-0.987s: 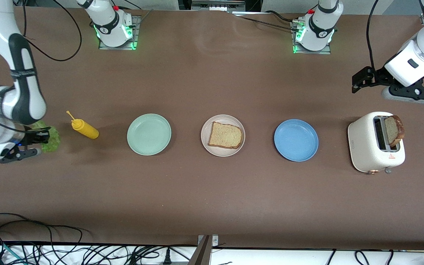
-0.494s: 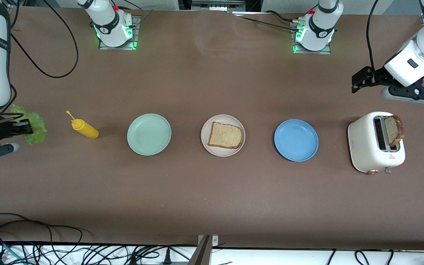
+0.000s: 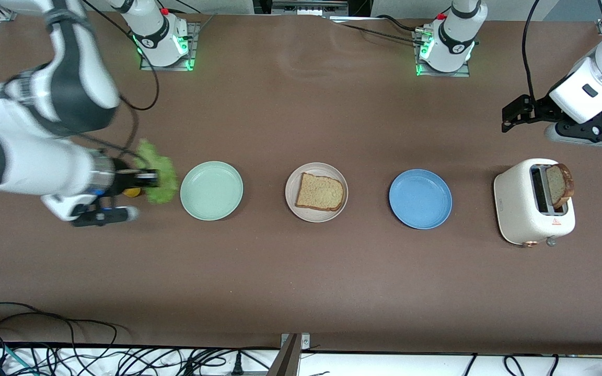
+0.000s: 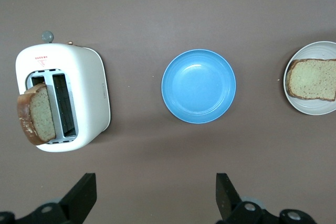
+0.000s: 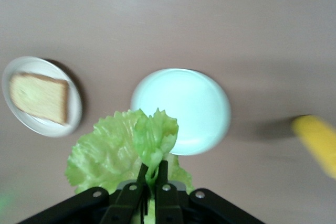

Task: Make sandwich on beige plate with both arms
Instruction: 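Lift the lettuce and carry it over the bread on the beige plate, then lower the lettuce onto the bread and open the right gripper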

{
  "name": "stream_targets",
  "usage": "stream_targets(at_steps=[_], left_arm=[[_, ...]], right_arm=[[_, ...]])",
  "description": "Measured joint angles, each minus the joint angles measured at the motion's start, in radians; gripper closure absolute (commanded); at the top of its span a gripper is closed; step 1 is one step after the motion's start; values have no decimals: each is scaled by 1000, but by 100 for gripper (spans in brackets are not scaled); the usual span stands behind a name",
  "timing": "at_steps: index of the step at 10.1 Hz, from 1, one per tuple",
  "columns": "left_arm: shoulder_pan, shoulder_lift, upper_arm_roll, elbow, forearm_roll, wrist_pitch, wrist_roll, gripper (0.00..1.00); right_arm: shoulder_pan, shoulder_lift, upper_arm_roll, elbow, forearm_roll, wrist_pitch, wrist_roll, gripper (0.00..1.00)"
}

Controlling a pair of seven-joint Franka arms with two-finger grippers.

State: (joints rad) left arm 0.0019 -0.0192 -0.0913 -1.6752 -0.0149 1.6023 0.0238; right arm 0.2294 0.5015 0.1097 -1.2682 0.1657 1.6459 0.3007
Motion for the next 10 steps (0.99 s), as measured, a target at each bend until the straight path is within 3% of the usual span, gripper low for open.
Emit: stream_targets(at_steps=[3, 6, 8, 10], left_arm=[[2, 0, 8, 0, 0, -11, 0, 0], [5, 1, 12, -1, 0, -12, 0, 0], [5, 2, 12, -1, 0, -13, 0, 0], [5, 2, 12, -1, 0, -13, 0, 0]], right_arm=[[197, 100, 13, -6, 0, 294, 354, 100], [357, 274, 14, -12, 0, 754, 614, 100], [402, 365, 10, -12, -2, 877, 648, 100], [402, 407, 4, -11, -54, 885, 644, 100]])
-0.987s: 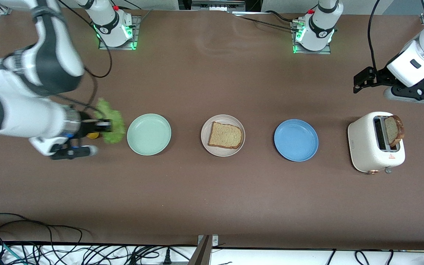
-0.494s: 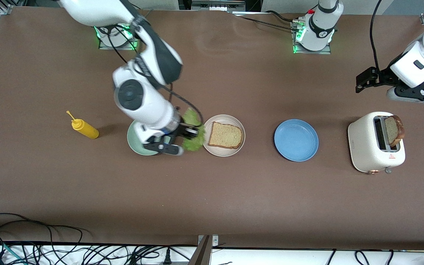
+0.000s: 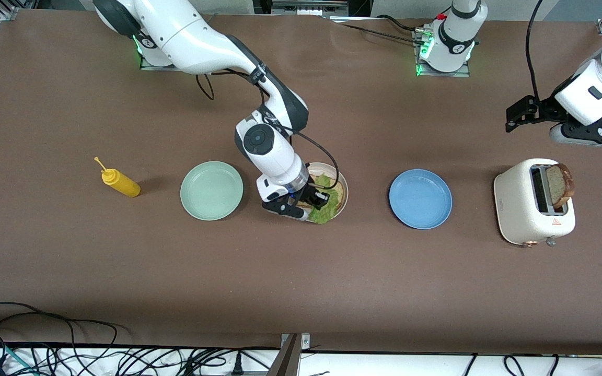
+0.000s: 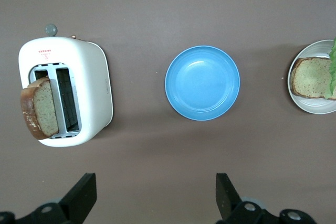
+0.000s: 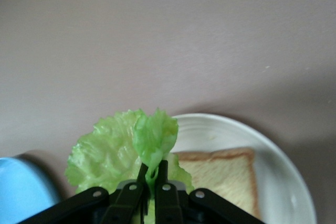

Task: Make sandwich on beige plate with both arms
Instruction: 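Lower the lettuce onto the bread and open the right gripper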

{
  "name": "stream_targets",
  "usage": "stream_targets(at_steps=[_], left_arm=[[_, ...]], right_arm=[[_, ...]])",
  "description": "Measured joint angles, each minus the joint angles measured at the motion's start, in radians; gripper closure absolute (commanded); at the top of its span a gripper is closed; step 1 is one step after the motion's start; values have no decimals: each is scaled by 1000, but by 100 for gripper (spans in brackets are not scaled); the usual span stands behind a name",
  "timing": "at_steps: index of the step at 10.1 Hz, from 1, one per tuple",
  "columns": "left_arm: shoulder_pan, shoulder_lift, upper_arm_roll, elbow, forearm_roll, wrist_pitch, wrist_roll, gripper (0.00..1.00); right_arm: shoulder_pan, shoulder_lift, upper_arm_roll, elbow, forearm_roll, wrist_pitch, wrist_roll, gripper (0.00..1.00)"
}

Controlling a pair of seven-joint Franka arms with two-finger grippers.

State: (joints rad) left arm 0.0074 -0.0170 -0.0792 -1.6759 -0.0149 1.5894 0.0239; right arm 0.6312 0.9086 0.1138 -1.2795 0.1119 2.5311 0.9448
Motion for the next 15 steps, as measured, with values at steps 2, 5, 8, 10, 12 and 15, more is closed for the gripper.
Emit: stream_targets(at_steps=[2, 5, 8, 10, 12, 15], left_arm=[[0, 0, 0, 0, 0, 0, 0, 0], [0, 0, 0, 0, 0, -1, 0, 0], [0, 0, 0, 0, 0, -1, 0, 0], [3, 0, 0, 0, 0, -1, 0, 0], [11, 0, 0, 0, 0, -1, 0, 0], [13, 0, 0, 0, 0, -2, 0, 0]], right_arm=[[-3, 6, -2, 0, -16, -25, 0, 100], [-1, 6, 0, 1, 19, -109, 1, 100], [5, 6, 4, 1, 87, -121, 1, 100], [22, 8, 4, 1, 92, -121, 2, 34], [29, 14, 4, 0, 97, -121, 17, 0], [28, 14, 4, 12, 99, -120, 89, 0]])
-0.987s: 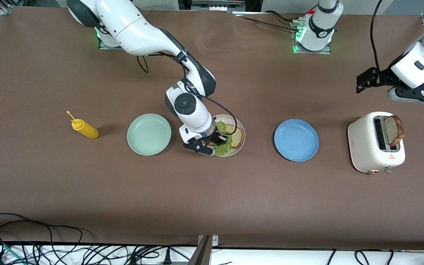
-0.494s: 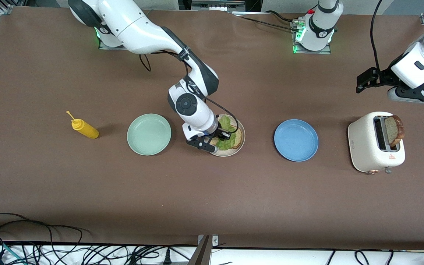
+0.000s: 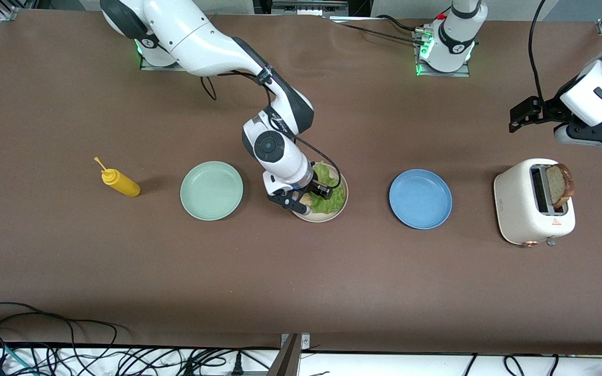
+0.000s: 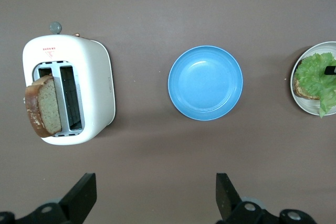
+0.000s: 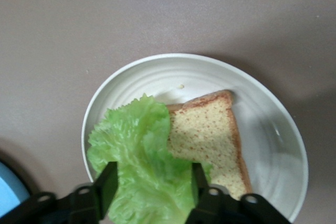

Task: Make sandwich on beige plate with both arms
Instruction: 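Lower the lettuce onto the bread and open the right gripper, then move the right gripper back to the yellow squeeze bottle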

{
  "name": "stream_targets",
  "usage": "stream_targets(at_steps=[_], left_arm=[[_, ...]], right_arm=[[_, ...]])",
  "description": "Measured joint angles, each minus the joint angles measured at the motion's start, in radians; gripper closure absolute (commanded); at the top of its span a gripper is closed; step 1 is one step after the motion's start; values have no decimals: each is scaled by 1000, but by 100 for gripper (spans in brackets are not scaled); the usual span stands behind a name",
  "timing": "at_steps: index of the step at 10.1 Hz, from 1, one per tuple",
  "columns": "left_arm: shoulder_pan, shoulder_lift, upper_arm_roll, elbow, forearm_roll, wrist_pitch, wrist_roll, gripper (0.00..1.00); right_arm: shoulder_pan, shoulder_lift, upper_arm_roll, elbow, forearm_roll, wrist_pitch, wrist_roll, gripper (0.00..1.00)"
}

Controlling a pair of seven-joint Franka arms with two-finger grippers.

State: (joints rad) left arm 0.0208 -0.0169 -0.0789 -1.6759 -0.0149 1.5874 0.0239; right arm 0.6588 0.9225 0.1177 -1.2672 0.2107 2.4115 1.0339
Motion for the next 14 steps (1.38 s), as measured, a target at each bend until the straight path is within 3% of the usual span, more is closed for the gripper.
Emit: stream_targets(at_steps=[3, 6, 10, 13, 14], left_arm=[[0, 0, -2, 0, 0, -3, 0, 0], [-2, 0, -4, 0, 0, -5, 0, 0], [-8, 1, -8, 0, 0, -7, 0, 0], [-6, 1, -8, 0, 0, -8, 0, 0], [-1, 1, -4, 0, 0, -8, 0, 0]], right_arm=[[-23, -54, -15, 31, 0, -144, 7, 0], [-120, -246, -52, 49, -4, -515, -172, 0], [-136, -402, -323, 38, -3, -906, -713, 0], [-152, -441, -607, -77, 34, -947, -1318, 0], [-166, -446, -660, -116, 67, -930, -1466, 0]])
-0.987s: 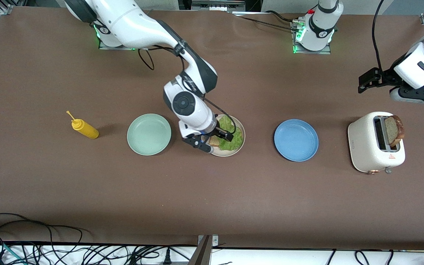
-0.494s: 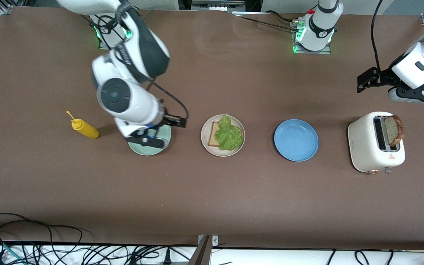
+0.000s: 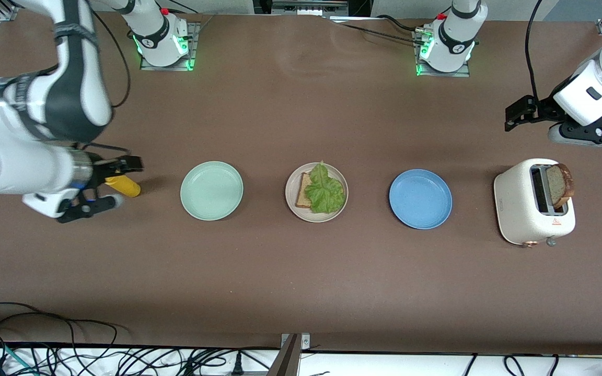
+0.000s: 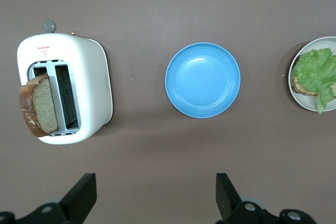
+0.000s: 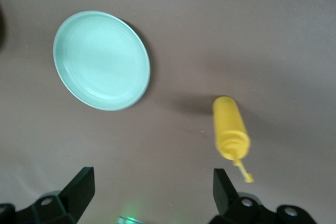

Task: Make sandwich on beige plate with both arms
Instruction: 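Move the right gripper back to the yellow squeeze bottle, then grasp the yellow bottle with the right gripper while the left gripper reaches the toaster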

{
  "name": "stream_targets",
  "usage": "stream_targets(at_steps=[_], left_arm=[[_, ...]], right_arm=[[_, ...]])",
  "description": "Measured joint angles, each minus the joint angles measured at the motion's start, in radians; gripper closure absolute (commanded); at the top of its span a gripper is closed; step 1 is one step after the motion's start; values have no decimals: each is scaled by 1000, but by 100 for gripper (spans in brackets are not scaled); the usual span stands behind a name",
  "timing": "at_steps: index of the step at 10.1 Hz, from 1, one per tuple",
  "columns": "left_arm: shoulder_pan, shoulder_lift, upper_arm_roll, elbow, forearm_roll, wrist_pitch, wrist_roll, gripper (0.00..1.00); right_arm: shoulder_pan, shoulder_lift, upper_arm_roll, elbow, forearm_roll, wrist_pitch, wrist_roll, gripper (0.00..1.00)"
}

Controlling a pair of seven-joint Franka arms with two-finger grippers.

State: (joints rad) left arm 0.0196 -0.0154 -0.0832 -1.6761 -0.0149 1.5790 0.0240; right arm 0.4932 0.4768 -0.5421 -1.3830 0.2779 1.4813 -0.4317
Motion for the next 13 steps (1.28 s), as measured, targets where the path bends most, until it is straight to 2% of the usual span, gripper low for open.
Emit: stream_targets(at_steps=[1, 2, 4, 6, 8, 10, 13], left_arm=[[10, 0, 9, 0, 0, 0, 0, 0], [27, 4, 17, 0, 0, 0, 2, 0], [50, 42, 29, 5, 3, 9, 2, 0], [120, 128, 43, 55, 14, 22, 20, 0], [173, 204, 45, 118, 20, 25, 75, 0], [173, 217, 36, 140, 20, 22, 80, 0], [171, 217, 31, 150, 20, 15, 80, 0]], right_arm=[[-26, -1, -35, -43, 51, 48, -172, 0], [-79, 2, -46, -90, 118, 102, -362, 0], [-192, 34, -47, -159, 276, 161, -748, 0], [-286, 106, -46, -170, 408, 170, -1103, 0], [-350, 163, -46, -172, 488, 176, -1375, 0], [-398, 212, -45, -174, 596, 166, -1614, 0], [-444, 309, -38, -176, 737, 107, -1831, 0]])
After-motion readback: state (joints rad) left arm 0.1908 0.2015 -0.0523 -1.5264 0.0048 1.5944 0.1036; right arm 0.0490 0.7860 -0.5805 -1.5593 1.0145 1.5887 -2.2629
